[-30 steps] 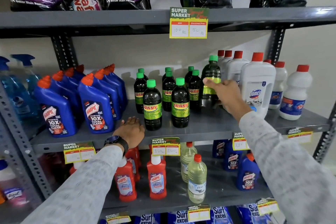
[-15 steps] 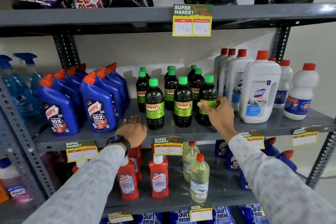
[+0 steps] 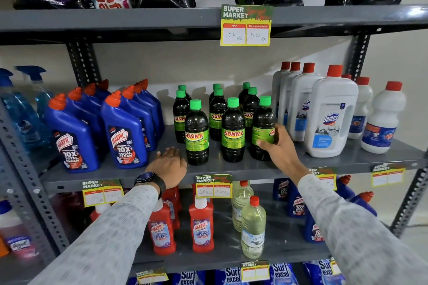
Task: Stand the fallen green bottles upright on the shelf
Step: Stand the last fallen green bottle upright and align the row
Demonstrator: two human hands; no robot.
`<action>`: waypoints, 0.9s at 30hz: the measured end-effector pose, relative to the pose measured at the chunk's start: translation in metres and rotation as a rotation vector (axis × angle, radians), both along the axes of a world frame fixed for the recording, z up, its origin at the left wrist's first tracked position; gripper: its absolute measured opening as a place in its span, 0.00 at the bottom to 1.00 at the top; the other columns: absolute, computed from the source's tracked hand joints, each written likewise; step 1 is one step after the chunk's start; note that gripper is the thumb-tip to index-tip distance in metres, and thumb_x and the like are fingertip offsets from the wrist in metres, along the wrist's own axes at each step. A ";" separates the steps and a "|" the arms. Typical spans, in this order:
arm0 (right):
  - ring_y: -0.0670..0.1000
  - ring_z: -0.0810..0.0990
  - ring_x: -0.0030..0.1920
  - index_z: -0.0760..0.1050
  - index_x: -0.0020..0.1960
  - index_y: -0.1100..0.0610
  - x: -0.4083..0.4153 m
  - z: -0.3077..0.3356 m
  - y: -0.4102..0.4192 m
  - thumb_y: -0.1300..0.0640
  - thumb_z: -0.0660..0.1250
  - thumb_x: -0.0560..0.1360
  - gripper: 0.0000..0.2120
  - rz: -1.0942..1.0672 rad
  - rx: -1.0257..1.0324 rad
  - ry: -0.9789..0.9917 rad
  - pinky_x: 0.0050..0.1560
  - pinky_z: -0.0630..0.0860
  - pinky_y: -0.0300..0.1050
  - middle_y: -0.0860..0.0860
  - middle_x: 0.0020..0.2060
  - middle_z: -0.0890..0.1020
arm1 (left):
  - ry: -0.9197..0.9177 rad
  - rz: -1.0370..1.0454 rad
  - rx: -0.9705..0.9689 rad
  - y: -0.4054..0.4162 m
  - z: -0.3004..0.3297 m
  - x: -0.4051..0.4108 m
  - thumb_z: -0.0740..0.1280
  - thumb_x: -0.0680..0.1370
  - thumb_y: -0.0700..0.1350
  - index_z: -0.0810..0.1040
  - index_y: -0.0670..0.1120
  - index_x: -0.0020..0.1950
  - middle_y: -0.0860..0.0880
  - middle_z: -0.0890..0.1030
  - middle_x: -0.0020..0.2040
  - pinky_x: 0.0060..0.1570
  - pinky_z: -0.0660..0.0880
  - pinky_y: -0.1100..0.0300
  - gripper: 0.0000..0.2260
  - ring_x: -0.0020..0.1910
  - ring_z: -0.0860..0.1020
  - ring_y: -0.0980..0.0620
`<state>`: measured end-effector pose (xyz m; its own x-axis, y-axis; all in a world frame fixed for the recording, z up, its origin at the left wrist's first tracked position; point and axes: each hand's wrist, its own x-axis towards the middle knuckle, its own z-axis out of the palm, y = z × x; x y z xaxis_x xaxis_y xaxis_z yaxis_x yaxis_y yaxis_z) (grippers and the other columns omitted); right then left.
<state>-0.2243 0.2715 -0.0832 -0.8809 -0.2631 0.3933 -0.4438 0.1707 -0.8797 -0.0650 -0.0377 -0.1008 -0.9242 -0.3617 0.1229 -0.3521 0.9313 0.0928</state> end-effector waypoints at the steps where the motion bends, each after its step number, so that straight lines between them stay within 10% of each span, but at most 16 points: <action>1: 0.50 0.81 0.58 0.68 0.71 0.54 0.002 -0.001 -0.002 0.58 0.81 0.72 0.34 -0.041 0.002 0.023 0.61 0.77 0.46 0.49 0.59 0.81 | 0.002 0.000 0.004 0.000 0.000 0.000 0.45 0.84 0.53 0.55 0.42 0.82 0.43 0.56 0.83 0.80 0.49 0.46 0.28 0.82 0.53 0.46; 4: 0.44 0.80 0.52 0.65 0.65 0.49 0.009 -0.002 -0.008 0.52 0.85 0.65 0.38 -0.117 -0.016 0.090 0.51 0.73 0.35 0.47 0.57 0.80 | 0.003 0.002 0.005 0.000 0.000 0.001 0.45 0.83 0.53 0.55 0.42 0.82 0.43 0.56 0.83 0.80 0.49 0.46 0.28 0.82 0.53 0.46; 14: 0.49 0.79 0.62 0.66 0.76 0.53 0.004 -0.009 -0.001 0.55 0.79 0.73 0.36 -0.047 0.008 0.110 0.66 0.74 0.48 0.49 0.64 0.80 | -0.013 0.003 -0.005 0.002 0.002 0.001 0.45 0.84 0.52 0.54 0.42 0.82 0.42 0.55 0.83 0.80 0.48 0.46 0.28 0.82 0.53 0.46; 21: 0.49 0.79 0.59 0.65 0.71 0.53 0.008 -0.008 -0.006 0.50 0.85 0.65 0.42 -0.182 -0.033 0.114 0.51 0.70 0.30 0.50 0.63 0.78 | -0.015 0.001 -0.005 0.004 0.003 0.002 0.45 0.84 0.52 0.54 0.41 0.82 0.42 0.55 0.83 0.80 0.49 0.46 0.28 0.82 0.53 0.46; 27: 0.51 0.79 0.63 0.65 0.73 0.53 0.013 -0.009 -0.003 0.48 0.85 0.66 0.43 -0.185 -0.030 0.129 0.64 0.78 0.51 0.51 0.65 0.77 | -0.041 0.001 -0.044 0.004 0.005 0.004 0.46 0.83 0.50 0.54 0.40 0.81 0.41 0.55 0.83 0.80 0.50 0.45 0.27 0.82 0.53 0.44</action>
<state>-0.2116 0.2687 -0.0921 -0.8552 -0.0886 0.5107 -0.5162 0.2345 -0.8238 -0.0608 -0.0337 -0.0961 -0.9285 -0.3576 0.1005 -0.3557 0.9339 0.0367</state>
